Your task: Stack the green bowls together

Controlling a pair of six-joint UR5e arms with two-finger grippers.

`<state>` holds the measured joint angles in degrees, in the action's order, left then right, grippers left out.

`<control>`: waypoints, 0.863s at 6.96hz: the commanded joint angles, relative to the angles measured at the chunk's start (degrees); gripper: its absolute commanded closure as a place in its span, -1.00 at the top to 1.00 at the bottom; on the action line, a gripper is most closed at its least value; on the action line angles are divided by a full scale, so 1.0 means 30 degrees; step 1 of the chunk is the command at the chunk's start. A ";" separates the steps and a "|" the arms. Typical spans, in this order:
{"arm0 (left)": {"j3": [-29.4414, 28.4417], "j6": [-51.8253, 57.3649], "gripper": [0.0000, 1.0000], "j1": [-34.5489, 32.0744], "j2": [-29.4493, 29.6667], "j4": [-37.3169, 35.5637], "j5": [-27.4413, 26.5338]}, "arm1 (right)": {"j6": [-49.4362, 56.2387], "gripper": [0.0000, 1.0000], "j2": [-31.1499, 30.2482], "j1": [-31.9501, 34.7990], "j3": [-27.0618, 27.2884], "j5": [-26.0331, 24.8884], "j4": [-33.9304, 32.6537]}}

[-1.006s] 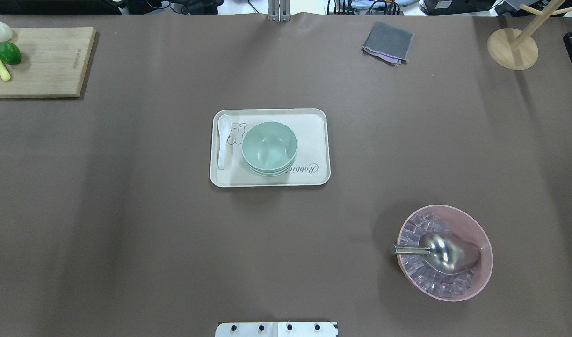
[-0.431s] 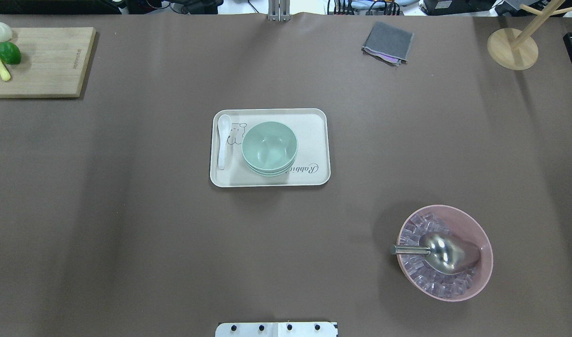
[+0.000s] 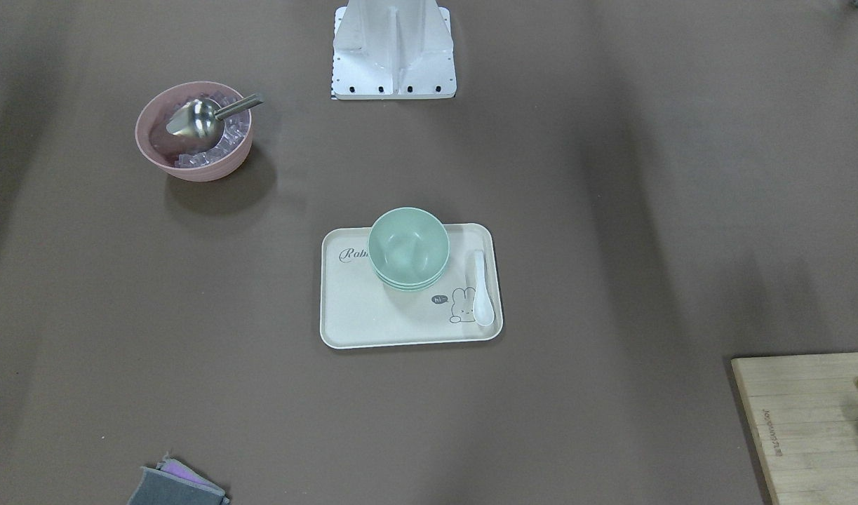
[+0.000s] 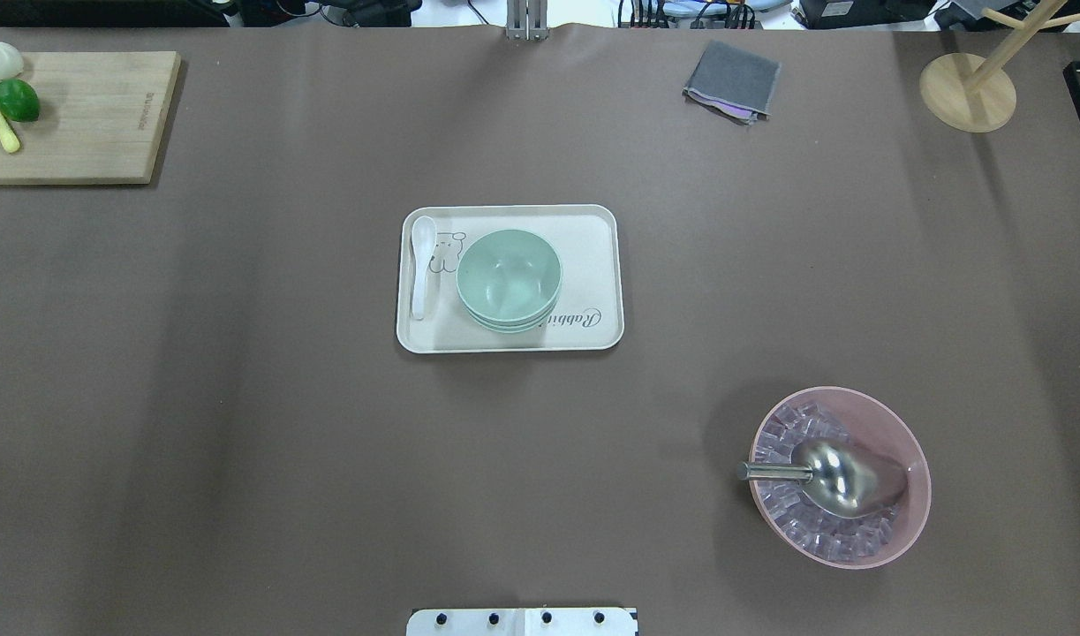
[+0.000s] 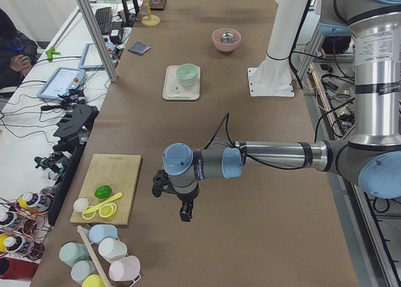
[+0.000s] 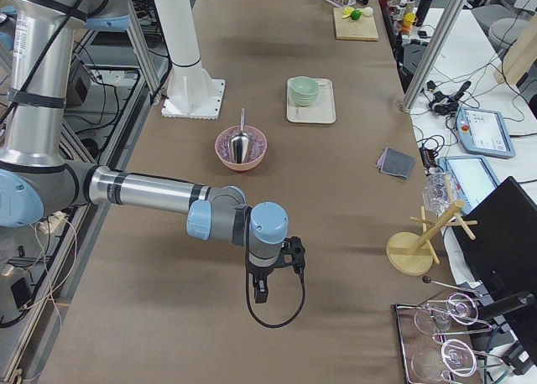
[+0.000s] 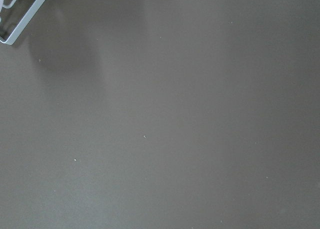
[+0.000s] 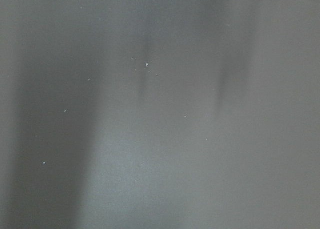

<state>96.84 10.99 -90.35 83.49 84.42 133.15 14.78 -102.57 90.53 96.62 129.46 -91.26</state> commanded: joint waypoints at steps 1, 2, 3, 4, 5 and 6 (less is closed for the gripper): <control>0.0033 0.0000 0.99 0.0000 0.0030 0.0014 0.0000 | -0.0032 1.00 0.0174 0.0000 0.0049 0.0000 0.0011; 0.0033 0.0000 0.99 0.0000 0.0030 0.0014 0.0000 | -0.0032 1.00 0.0175 0.0000 0.0107 0.0000 0.0011; 0.0033 0.0000 0.99 0.0000 0.0030 0.0014 0.0000 | -0.0032 1.00 0.0175 0.0000 0.0195 0.0000 0.0011; 0.0033 0.0000 0.99 0.0000 0.0030 0.0014 0.0000 | -0.0032 1.00 0.0233 0.0000 0.0196 0.0000 0.0011; 0.0004 0.0000 0.99 0.0000 0.0001 0.0014 0.0000 | -0.0032 1.00 0.0233 0.0000 0.0196 0.0000 0.0011; 0.0033 0.0029 0.99 -0.0029 -0.0029 0.0014 0.0000 | -0.0032 1.00 0.0233 0.0000 0.0341 0.0000 0.0011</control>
<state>96.92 11.00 -90.37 83.51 84.46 133.15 14.68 -101.90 90.53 97.29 129.46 -91.23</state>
